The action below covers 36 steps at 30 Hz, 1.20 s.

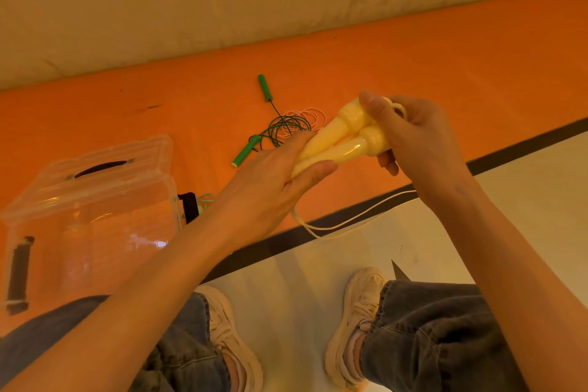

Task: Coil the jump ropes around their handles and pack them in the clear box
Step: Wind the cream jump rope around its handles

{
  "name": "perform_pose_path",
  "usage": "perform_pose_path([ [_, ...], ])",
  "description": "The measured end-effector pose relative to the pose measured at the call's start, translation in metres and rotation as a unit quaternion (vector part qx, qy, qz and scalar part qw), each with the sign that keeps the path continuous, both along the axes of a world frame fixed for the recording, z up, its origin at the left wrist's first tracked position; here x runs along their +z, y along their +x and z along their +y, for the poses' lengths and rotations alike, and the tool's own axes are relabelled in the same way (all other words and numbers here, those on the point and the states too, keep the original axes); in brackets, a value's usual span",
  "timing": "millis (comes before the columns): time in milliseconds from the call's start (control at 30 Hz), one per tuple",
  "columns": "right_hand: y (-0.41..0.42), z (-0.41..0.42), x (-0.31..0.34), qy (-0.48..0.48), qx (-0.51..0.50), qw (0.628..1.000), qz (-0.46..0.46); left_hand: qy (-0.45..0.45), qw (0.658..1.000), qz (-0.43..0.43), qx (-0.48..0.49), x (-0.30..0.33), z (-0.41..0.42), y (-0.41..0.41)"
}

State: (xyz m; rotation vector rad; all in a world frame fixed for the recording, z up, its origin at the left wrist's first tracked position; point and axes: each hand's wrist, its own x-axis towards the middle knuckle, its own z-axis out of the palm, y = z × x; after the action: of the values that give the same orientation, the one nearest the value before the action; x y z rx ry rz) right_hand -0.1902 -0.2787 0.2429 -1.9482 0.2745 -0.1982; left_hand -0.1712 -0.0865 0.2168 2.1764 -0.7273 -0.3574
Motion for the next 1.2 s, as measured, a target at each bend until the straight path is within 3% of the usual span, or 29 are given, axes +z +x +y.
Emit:
perform_pose_path([
  [167,-0.002,-0.002,0.001,0.027,-0.003,1.0,0.008,-0.008,1.0,0.024,0.001,0.004,-0.002,-0.002],
  [367,-0.002,-0.005,-0.009,0.25,-0.028,0.956,0.15,-0.055,0.997,0.022,0.045,0.003,-0.001,0.003],
  [500,-0.013,0.008,-0.02,0.08,0.171,0.955,0.227,-0.104,0.991,0.014,0.08,0.004,-0.004,0.005],
  [600,-0.025,0.03,-0.023,0.089,0.279,0.922,0.256,-0.117,0.989,0.013,0.093,0.004,-0.006,0.005],
  [833,-0.035,0.032,-0.008,0.096,0.219,0.954,0.179,-0.115,0.981,-0.01,0.154,-0.003,0.008,0.018],
  [1200,-0.04,0.017,0.015,0.065,0.213,0.966,0.132,-0.043,0.997,0.012,0.065,-0.005,0.006,0.009],
])
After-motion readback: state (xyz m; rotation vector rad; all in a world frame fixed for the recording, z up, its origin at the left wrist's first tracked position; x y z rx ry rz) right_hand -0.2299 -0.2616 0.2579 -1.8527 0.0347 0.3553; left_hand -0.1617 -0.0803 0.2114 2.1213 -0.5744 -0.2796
